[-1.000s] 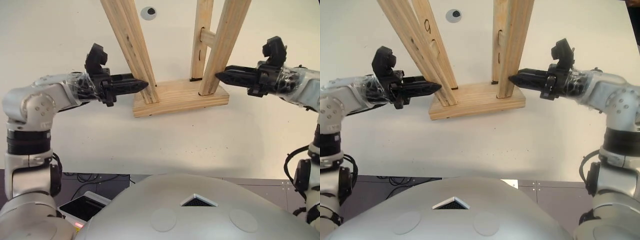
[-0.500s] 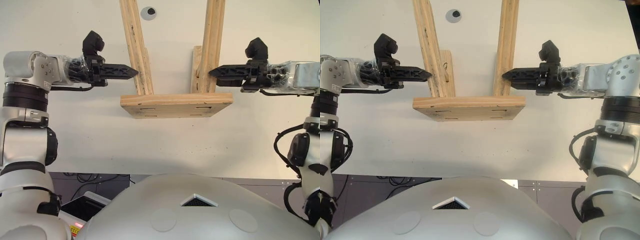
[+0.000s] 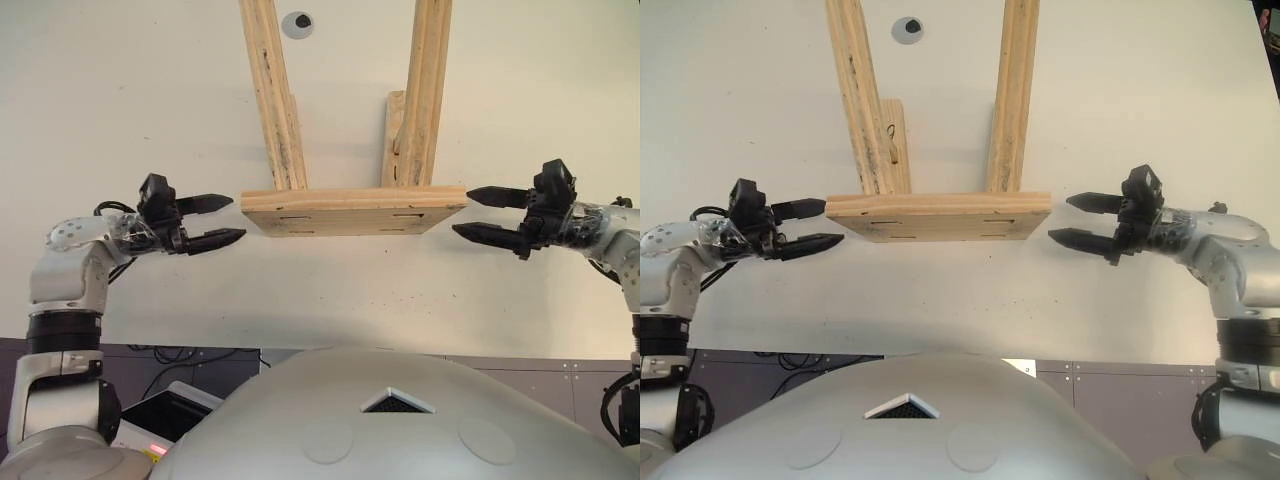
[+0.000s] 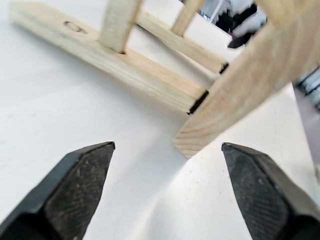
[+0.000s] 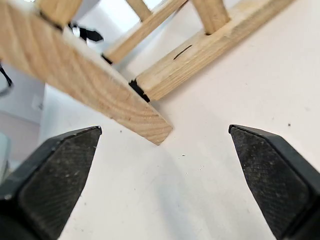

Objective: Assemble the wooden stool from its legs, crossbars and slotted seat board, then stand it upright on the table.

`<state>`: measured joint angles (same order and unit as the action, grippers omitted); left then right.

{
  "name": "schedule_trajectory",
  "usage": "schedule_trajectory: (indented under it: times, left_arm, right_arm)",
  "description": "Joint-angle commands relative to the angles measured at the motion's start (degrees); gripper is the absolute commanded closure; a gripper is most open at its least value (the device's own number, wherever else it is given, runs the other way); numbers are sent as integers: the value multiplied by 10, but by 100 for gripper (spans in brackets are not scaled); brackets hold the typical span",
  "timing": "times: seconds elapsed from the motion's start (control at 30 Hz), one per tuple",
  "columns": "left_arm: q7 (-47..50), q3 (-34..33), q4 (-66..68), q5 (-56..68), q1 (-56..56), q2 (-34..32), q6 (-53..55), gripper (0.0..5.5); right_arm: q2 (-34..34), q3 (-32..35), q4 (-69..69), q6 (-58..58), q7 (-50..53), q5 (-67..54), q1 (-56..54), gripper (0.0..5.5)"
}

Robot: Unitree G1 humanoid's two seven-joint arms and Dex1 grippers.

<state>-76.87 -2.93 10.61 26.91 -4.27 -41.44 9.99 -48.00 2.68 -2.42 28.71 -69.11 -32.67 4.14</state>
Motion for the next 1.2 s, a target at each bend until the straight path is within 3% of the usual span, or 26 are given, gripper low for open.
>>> schedule_trajectory:
  times: [0.03,0.13,0.2,0.6,0.7,0.77,0.87,0.97,1.1,1.2]
  left_arm:
    - [-9,19,-21,-85,-16,13,-219,157]
    - [4,28,-20,-87,-2,30,-238,157]
    - [6,33,-19,-83,9,38,-243,152]
    - [0,74,18,-112,41,37,-291,376]
    - [5,83,48,-129,53,40,-310,401]
    - [4,89,43,-125,53,43,-303,401]
    - [35,64,-113,34,37,14,-56,402]
    - [215,-19,-269,410,94,-52,243,403]
    - [418,-30,-255,741,183,-143,330,403]
    - [562,-1,-208,852,267,-147,341,403]
  right_arm:
    - [5,-30,-61,-163,-32,80,21,80]
    - [19,-47,-65,-185,-25,93,23,80]
    - [29,-60,-56,-194,-16,104,15,110]
    - [64,-109,-18,-226,14,150,-13,347]
    - [71,-119,5,-239,17,164,-20,399]
    - [77,-122,12,-234,16,162,-25,401]
    - [68,-67,-63,-61,29,16,-31,401]
    - [27,59,-138,192,109,-264,-61,401]
    - [-57,103,-95,255,268,-638,-131,401]
    - [-72,75,-49,243,378,-783,-203,401]
